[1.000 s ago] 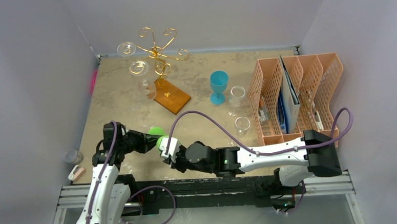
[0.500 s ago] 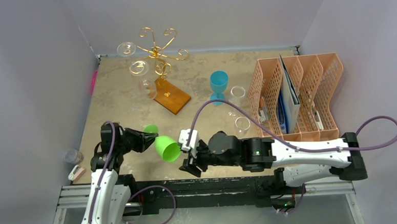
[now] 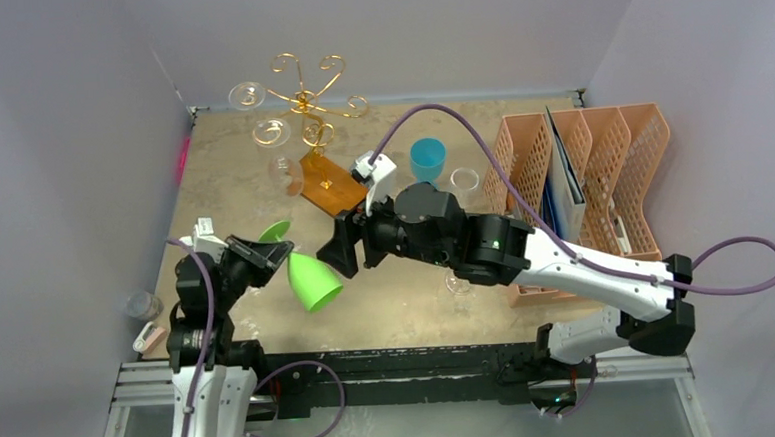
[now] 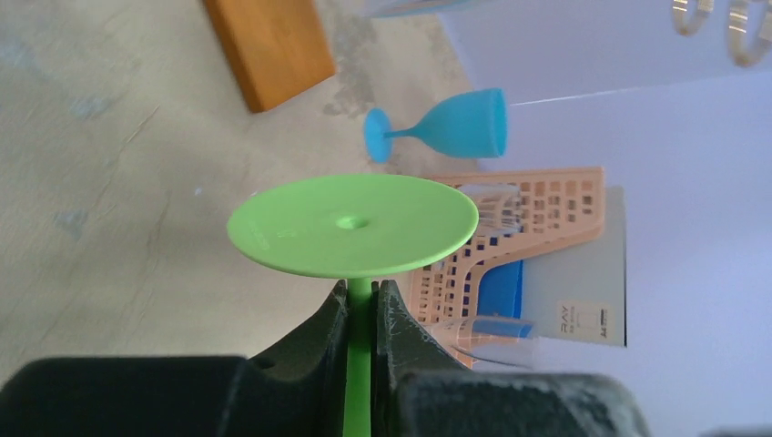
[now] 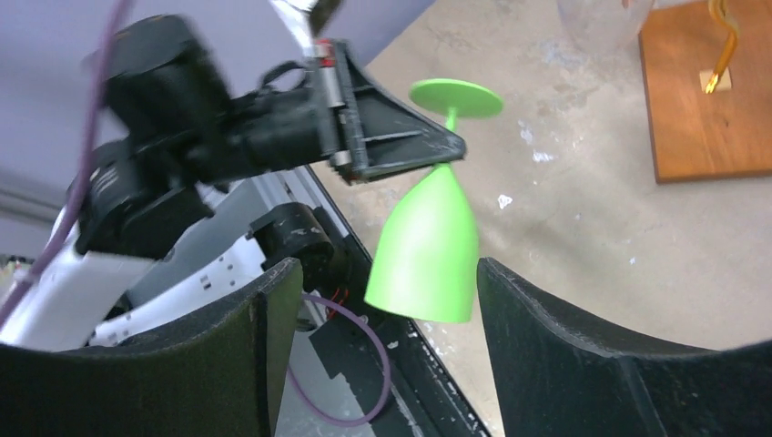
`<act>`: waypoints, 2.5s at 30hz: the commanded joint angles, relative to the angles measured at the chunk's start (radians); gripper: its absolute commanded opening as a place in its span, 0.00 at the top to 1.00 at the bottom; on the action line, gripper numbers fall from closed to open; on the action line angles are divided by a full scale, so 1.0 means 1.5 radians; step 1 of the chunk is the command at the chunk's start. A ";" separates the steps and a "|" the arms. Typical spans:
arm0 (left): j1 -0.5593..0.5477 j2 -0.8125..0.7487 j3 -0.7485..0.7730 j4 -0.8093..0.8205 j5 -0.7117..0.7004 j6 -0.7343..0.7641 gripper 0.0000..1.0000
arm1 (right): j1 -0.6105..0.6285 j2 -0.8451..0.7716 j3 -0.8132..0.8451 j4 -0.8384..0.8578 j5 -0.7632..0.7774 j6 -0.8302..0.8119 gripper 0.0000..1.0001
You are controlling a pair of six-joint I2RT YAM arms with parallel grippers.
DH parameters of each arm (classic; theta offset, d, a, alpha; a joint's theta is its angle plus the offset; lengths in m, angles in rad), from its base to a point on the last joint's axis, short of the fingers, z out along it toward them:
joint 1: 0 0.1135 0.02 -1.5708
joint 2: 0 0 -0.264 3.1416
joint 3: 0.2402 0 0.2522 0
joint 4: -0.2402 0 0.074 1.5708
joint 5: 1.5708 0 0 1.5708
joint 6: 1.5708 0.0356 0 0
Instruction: Place the wine glass upside down on the wine glass rack
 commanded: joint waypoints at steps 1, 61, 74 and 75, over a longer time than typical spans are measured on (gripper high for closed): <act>-0.001 -0.097 0.000 0.117 0.035 0.085 1.00 | -0.023 0.041 0.053 -0.054 -0.015 0.103 0.27; -0.017 0.161 0.126 0.679 0.529 0.437 1.00 | -0.211 0.083 0.034 0.146 -0.303 0.637 0.99; -0.017 0.145 0.145 0.518 0.482 0.461 0.48 | -0.250 0.060 0.045 0.086 -0.238 0.581 1.00; -0.017 0.145 0.147 0.499 0.470 0.465 0.47 | -0.258 0.052 0.044 0.078 -0.226 0.565 1.00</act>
